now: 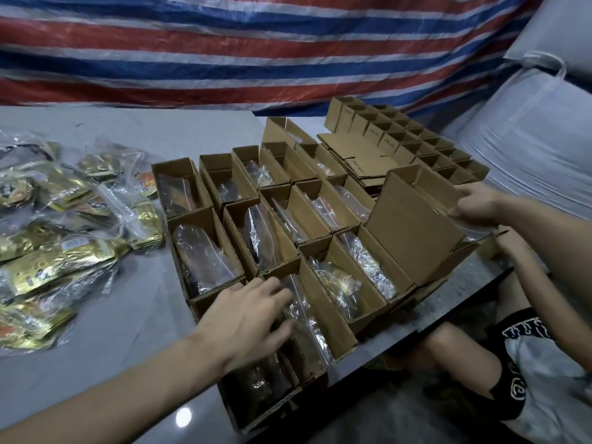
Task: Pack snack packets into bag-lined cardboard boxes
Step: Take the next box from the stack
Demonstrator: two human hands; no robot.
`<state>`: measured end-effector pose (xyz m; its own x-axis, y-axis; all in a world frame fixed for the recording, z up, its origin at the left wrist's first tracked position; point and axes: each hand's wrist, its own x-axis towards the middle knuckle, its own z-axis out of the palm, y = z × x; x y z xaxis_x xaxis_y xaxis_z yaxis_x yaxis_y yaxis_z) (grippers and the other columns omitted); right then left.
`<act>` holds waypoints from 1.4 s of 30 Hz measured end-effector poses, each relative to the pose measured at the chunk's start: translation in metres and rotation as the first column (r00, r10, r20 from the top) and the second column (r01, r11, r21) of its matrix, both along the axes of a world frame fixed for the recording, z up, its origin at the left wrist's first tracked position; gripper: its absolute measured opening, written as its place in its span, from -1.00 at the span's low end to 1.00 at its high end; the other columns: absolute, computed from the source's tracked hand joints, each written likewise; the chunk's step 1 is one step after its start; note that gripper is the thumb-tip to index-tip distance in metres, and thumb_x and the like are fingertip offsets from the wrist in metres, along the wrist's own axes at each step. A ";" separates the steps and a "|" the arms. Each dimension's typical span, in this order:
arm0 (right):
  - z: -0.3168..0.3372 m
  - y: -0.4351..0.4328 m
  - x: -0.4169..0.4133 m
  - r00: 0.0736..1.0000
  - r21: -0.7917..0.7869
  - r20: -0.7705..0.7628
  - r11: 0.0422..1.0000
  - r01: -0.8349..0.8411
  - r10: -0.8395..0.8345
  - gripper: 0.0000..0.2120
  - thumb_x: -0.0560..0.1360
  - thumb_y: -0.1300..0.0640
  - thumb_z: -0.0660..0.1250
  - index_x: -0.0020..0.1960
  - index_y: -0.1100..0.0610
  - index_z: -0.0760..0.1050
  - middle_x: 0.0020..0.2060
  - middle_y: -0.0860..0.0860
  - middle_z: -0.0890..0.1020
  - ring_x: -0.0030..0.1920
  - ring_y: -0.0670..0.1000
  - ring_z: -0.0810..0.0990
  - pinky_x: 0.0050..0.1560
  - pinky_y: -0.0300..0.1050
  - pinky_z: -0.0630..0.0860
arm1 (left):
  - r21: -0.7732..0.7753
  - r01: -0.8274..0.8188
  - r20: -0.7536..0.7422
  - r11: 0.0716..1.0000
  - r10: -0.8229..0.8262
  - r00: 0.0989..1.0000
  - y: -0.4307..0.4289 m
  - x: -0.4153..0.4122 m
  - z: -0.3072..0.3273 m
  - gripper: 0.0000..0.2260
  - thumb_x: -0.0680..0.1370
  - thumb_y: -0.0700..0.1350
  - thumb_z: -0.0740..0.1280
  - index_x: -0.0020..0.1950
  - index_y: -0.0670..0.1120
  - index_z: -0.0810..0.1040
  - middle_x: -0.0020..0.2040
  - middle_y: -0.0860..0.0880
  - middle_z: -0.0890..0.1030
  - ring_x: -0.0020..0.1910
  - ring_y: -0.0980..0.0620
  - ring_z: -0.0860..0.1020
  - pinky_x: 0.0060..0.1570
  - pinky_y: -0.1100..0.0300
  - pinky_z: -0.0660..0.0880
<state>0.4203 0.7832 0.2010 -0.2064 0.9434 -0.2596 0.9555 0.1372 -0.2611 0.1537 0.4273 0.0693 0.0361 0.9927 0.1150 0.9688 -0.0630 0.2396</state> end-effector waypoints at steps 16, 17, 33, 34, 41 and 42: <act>0.019 -0.036 -0.049 0.999 0.413 -0.027 0.911 -0.021 0.035 -0.54 0.50 0.10 0.30 0.38 0.11 0.38 0.23 0.23 0.51 0.21 0.27 0.50 0.24 0.28 0.47 | -0.016 -0.140 0.073 0.990 0.141 0.987 -0.010 -0.036 0.022 -0.71 0.61 0.21 0.13 0.21 0.13 0.50 0.08 0.15 0.50 0.11 0.11 0.52 0.10 0.16 0.49; 0.019 -0.045 -0.062 0.997 0.494 0.000 0.867 -0.071 0.081 -0.57 0.50 0.07 0.30 0.35 0.10 0.39 0.22 0.22 0.50 0.21 0.28 0.49 0.23 0.28 0.46 | -0.015 -0.157 0.082 0.987 0.158 0.984 -0.012 -0.040 0.023 -0.71 0.61 0.19 0.14 0.21 0.12 0.51 0.10 0.13 0.52 0.13 0.09 0.52 0.10 0.13 0.49; -0.086 -0.308 -0.303 0.506 0.260 -0.374 0.612 -0.747 0.777 -0.69 0.44 0.25 0.44 -0.10 -0.18 0.53 -0.11 -0.17 0.64 -0.04 -0.02 0.59 0.01 -0.01 0.46 | -0.003 -0.825 0.543 0.565 0.694 0.473 -0.152 -0.174 0.026 -0.81 0.56 0.02 0.34 0.13 0.00 0.53 -0.02 0.07 0.63 -0.02 0.01 0.59 -0.02 0.06 0.53; -0.094 -0.322 -0.311 0.486 0.231 -0.404 0.601 -0.765 0.775 -0.70 0.45 0.24 0.44 -0.09 -0.18 0.54 -0.10 -0.17 0.65 -0.03 -0.02 0.61 0.04 0.04 0.50 | -0.013 -0.854 0.536 0.520 0.724 0.433 -0.170 -0.185 0.022 -0.80 0.57 0.02 0.34 0.15 -0.01 0.54 0.00 0.05 0.63 0.01 -0.01 0.58 0.01 0.05 0.52; -0.130 -0.401 -0.366 0.309 0.127 -0.567 0.452 -0.883 0.763 -0.75 0.50 0.19 0.42 -0.06 -0.20 0.58 -0.07 -0.39 0.61 -0.01 -0.26 0.60 0.07 -0.02 0.54 | 0.059 -0.965 0.111 0.256 0.959 0.262 -0.318 -0.287 0.003 -0.69 0.61 0.00 0.30 0.31 -0.08 0.50 0.26 -0.08 0.51 0.24 -0.12 0.47 0.19 -0.03 0.45; -0.132 -0.410 -0.372 0.285 0.124 -0.584 0.430 -0.894 0.760 -0.73 0.50 0.21 0.42 -0.06 -0.20 0.58 -0.06 -0.40 0.61 -0.01 -0.29 0.59 0.06 -0.06 0.54 | 0.039 -0.975 0.032 0.221 0.975 0.222 -0.338 -0.304 0.002 -0.66 0.61 0.00 0.28 0.36 -0.07 0.46 0.32 -0.09 0.46 0.28 -0.12 0.45 0.21 -0.03 0.45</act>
<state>0.0487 0.3736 0.0691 -0.9921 0.1220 0.0287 0.0592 0.6584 -0.7503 -0.1503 0.0895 0.0712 -0.9558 0.2497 0.1549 0.2839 0.9208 0.2674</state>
